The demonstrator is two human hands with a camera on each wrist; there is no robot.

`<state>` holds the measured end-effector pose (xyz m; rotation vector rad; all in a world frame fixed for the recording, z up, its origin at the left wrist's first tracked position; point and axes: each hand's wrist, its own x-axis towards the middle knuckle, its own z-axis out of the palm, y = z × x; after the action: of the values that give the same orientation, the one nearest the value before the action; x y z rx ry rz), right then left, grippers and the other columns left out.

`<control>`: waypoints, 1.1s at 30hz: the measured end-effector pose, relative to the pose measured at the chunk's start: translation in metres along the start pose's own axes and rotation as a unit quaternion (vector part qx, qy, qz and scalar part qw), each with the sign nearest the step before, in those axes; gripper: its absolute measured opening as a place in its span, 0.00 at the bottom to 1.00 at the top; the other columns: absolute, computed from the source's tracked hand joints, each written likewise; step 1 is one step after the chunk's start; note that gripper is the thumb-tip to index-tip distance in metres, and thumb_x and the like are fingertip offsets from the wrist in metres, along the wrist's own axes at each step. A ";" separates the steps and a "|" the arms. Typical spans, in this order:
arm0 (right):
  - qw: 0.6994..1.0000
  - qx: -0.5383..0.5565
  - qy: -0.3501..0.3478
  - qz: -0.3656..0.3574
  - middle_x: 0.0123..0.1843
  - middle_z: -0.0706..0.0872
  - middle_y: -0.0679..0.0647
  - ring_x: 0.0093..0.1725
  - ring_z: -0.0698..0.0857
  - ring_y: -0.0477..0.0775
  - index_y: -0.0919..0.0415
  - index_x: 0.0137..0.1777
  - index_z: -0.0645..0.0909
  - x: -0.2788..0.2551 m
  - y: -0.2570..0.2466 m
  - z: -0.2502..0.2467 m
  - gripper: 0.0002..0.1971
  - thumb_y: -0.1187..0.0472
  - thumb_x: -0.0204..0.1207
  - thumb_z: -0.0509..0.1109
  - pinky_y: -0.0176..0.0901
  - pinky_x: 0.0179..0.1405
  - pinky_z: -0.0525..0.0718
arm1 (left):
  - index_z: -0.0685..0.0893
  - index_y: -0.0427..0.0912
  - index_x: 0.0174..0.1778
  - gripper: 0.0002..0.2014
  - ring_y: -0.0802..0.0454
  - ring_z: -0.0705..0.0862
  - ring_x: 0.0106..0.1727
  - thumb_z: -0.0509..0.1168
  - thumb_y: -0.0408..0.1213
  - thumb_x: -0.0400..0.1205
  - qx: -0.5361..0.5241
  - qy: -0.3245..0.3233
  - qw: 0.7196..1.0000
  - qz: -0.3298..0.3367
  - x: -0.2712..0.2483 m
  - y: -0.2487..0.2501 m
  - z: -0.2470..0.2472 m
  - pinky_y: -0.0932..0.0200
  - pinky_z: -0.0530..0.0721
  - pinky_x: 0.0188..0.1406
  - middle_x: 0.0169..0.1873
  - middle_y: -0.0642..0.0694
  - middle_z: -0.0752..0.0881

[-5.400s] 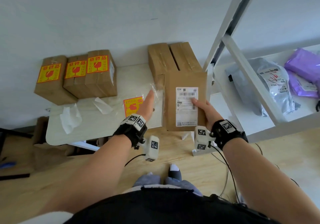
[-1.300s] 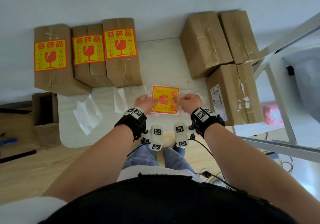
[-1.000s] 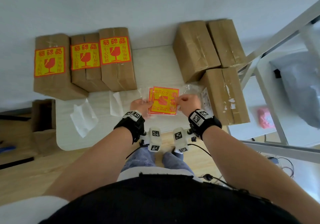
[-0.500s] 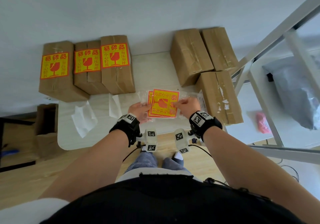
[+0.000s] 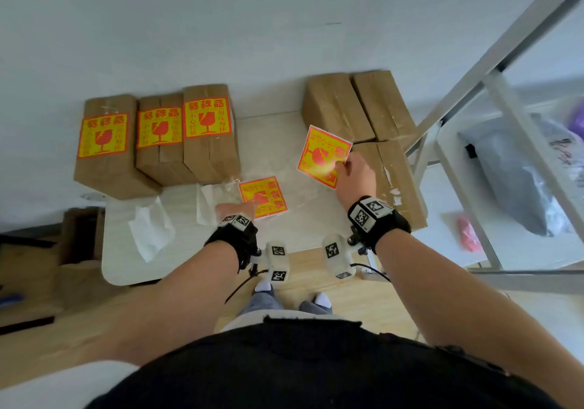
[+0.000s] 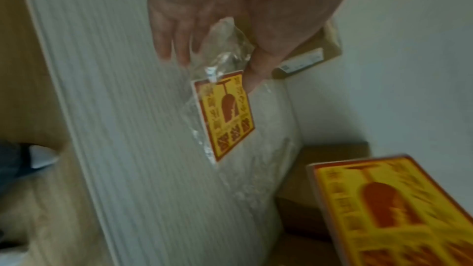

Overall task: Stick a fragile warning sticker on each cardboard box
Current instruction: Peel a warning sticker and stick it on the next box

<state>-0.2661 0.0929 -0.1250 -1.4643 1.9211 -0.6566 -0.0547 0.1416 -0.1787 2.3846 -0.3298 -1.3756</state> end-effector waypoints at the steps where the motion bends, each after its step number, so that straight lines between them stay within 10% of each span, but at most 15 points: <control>1: 1.000 -0.001 0.000 -0.016 0.44 0.84 0.52 0.44 0.82 0.57 0.59 0.50 0.79 -0.001 -0.001 -0.003 0.05 0.62 0.84 0.61 0.46 0.43 0.79 | 0.55 0.34 0.85 0.49 0.37 0.70 0.79 0.74 0.52 0.77 0.025 0.021 0.999 0.014 -0.008 0.007 0.001 0.45 0.72 0.74 0.81 0.34 0.65; 6: 0.998 -0.014 -0.011 -0.060 0.42 0.87 0.49 0.43 0.85 0.55 0.54 0.50 0.84 -0.005 -0.001 -0.015 0.08 0.64 0.83 0.63 0.44 0.43 0.83 | 0.41 0.44 0.86 0.57 0.33 0.50 0.85 0.73 0.57 0.74 0.135 0.048 0.988 0.065 -0.055 0.043 0.010 0.39 0.54 0.83 0.85 0.32 0.44; 11: 0.994 -0.060 -0.047 -0.081 0.49 0.89 0.50 0.47 0.86 0.56 0.50 0.59 0.84 -0.006 0.000 -0.034 0.11 0.60 0.83 0.62 0.45 0.45 0.83 | 0.47 0.56 0.86 0.51 0.32 0.43 0.86 0.72 0.53 0.72 0.129 0.059 0.973 0.183 -0.082 0.070 0.023 0.33 0.50 0.83 0.85 0.36 0.35; 14: 0.987 -0.085 -0.069 -0.116 0.51 0.90 0.50 0.50 0.87 0.56 0.48 0.62 0.84 -0.006 -0.001 -0.045 0.12 0.55 0.84 0.62 0.46 0.47 0.83 | 0.73 0.49 0.78 0.31 0.39 0.66 0.81 0.69 0.50 0.79 0.079 -0.006 0.948 0.308 -0.093 0.085 0.031 0.44 0.66 0.79 0.81 0.37 0.66; 17: 0.983 -0.087 -0.073 -0.141 0.48 0.90 0.50 0.48 0.87 0.56 0.47 0.58 0.86 -0.008 -0.003 -0.055 0.11 0.51 0.83 0.62 0.51 0.48 0.85 | 0.88 0.43 0.57 0.11 0.46 0.89 0.48 0.70 0.43 0.82 0.018 -0.152 0.919 0.364 -0.114 0.089 0.036 0.56 0.85 0.47 0.51 0.41 0.89; 21: 0.983 -0.076 -0.073 -0.150 0.47 0.89 0.49 0.47 0.87 0.54 0.49 0.55 0.87 -0.011 0.002 -0.070 0.10 0.52 0.83 0.64 0.50 0.47 0.85 | 0.85 0.41 0.50 0.03 0.53 0.86 0.32 0.70 0.35 0.82 0.031 -0.199 0.916 0.346 -0.126 0.085 0.048 0.64 0.84 0.26 0.39 0.43 0.87; 27: 0.988 -0.058 0.031 -0.143 0.62 0.74 0.47 0.47 0.78 0.46 0.50 0.64 0.79 -0.017 0.009 -0.077 0.17 0.51 0.76 0.73 0.42 0.44 0.79 | 0.82 0.37 0.46 0.02 0.51 0.89 0.26 0.69 0.27 0.82 -0.079 -0.233 0.933 0.262 -0.134 0.078 0.055 0.57 0.90 0.27 0.36 0.39 0.88; 33: 0.973 -0.008 0.045 -0.225 0.51 0.85 0.47 0.49 0.83 0.49 0.53 0.54 0.88 -0.021 0.016 -0.069 0.08 0.55 0.77 0.73 0.50 0.47 0.85 | 0.80 0.35 0.46 0.02 0.49 0.90 0.28 0.66 0.28 0.84 -0.157 -0.279 0.918 0.233 -0.144 0.078 0.062 0.56 0.91 0.32 0.37 0.36 0.88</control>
<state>-0.3233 0.1181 -0.0863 -1.9331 1.6681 -0.9228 -0.1808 0.1126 -0.0613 1.4908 -0.7118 -1.6825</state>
